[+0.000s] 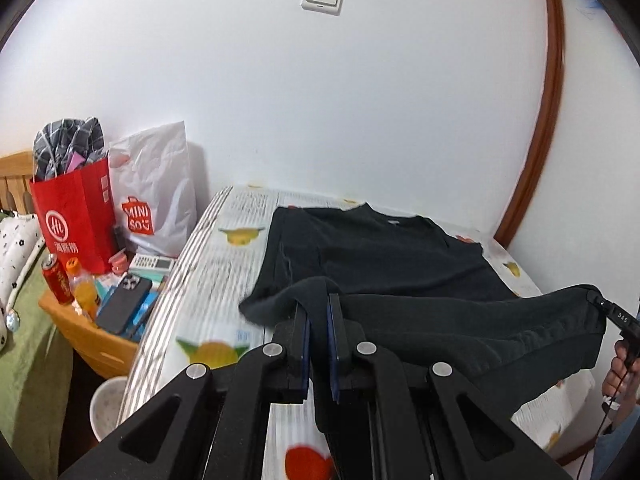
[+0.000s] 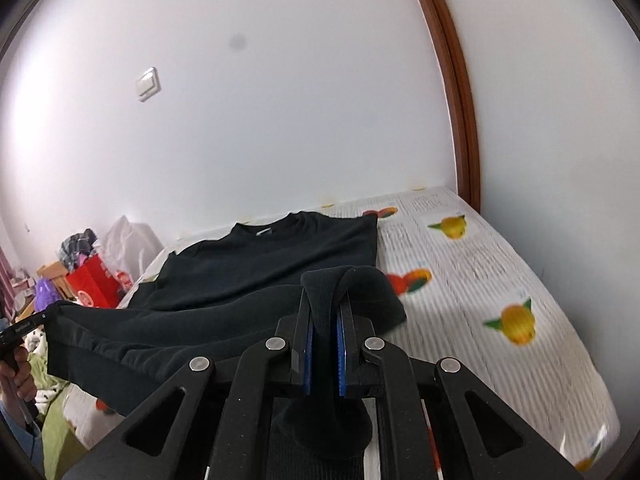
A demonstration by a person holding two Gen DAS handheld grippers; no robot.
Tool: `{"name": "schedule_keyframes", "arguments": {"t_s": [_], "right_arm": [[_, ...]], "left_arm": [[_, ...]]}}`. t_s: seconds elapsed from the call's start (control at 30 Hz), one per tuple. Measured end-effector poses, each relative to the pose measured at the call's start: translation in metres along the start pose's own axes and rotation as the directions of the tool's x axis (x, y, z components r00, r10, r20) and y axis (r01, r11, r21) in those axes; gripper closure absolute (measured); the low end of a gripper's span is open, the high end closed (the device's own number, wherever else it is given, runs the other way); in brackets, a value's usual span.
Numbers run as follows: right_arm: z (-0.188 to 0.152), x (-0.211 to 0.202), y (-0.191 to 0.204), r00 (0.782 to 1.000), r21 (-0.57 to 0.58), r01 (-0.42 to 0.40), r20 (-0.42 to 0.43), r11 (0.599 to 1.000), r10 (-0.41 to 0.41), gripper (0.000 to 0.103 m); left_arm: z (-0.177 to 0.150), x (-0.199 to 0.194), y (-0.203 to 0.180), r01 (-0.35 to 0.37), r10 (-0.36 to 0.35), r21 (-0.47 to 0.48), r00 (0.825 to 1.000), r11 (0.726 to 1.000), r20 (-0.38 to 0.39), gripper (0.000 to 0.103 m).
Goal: Fold small clothes
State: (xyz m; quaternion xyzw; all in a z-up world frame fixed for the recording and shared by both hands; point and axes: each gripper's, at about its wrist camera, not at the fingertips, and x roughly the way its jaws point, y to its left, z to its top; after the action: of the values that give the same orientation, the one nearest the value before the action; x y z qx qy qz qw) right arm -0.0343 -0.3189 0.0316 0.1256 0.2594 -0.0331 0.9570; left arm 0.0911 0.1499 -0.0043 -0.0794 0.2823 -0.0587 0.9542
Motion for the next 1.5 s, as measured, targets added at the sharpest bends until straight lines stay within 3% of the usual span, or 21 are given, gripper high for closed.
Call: {"name": "schedule_keyframes", "arguments": {"t_s": [0.23, 0.43, 0.67, 0.87, 0.97, 1.1, 1.13, 1.2, 1.23, 1.37, 1.5], "right_arm": [[0.044, 0.069, 0.002, 0.999, 0.015, 0.041, -0.036, 0.999, -0.04, 0.094], [0.061, 0.137, -0.004, 0.996, 0.033, 0.05, -0.082, 0.998, -0.047, 0.094], [0.056, 0.219, -0.011, 0.982, 0.002, 0.086, -0.169, 0.996, -0.085, 0.094], [0.042, 0.265, -0.017, 0.96, -0.004, 0.133, -0.247, 0.991, -0.13, 0.094], [0.037, 0.272, -0.021, 0.947, -0.001, 0.151, -0.285, 0.989, -0.145, 0.091], [0.037, 0.249, -0.023, 0.945, 0.019, 0.121, -0.307, 0.992, -0.109, 0.069], [0.037, 0.238, -0.023, 0.952, 0.012, 0.099, -0.292, 0.995, -0.091, 0.066], [0.035, 0.205, -0.024, 0.968, -0.03, 0.082, -0.235, 0.996, -0.086, 0.06], [0.033, 0.192, -0.026, 0.971, -0.045, 0.097, -0.216, 0.994, -0.104, 0.057], [0.019, 0.167, -0.056, 0.957, 0.003, 0.175, -0.237, 0.985, -0.169, 0.057], [0.0, 0.17, -0.083, 0.945, 0.133, 0.144, -0.312, 0.981, -0.097, 0.057]], "left_arm": [[0.037, 0.06, -0.009, -0.086, 0.086, 0.011, 0.996, 0.996, -0.025, 0.095], [0.055, 0.121, -0.013, -0.151, 0.153, 0.039, 0.986, 0.988, -0.063, 0.095], [0.053, 0.189, -0.009, -0.209, 0.22, 0.08, 0.961, 0.975, -0.169, 0.095], [0.044, 0.212, -0.001, -0.215, 0.228, 0.079, 0.949, 0.973, -0.22, 0.093], [0.042, 0.214, -0.002, -0.212, 0.227, 0.091, 0.947, 0.973, -0.228, 0.092], [0.043, 0.201, 0.001, -0.173, 0.182, 0.062, 0.955, 0.983, -0.233, 0.088], [0.043, 0.195, 0.002, -0.166, 0.174, 0.053, 0.957, 0.985, -0.231, 0.085], [0.041, 0.181, 0.007, -0.165, 0.17, 0.041, 0.961, 0.985, -0.217, 0.064], [0.039, 0.175, 0.009, -0.158, 0.162, 0.037, 0.964, 0.987, -0.212, 0.061], [0.023, 0.157, 0.027, -0.117, 0.111, -0.009, 0.964, 0.993, -0.241, 0.057], [0.003, 0.162, 0.042, -0.102, 0.086, -0.036, 0.948, 0.994, -0.308, 0.056]]}}
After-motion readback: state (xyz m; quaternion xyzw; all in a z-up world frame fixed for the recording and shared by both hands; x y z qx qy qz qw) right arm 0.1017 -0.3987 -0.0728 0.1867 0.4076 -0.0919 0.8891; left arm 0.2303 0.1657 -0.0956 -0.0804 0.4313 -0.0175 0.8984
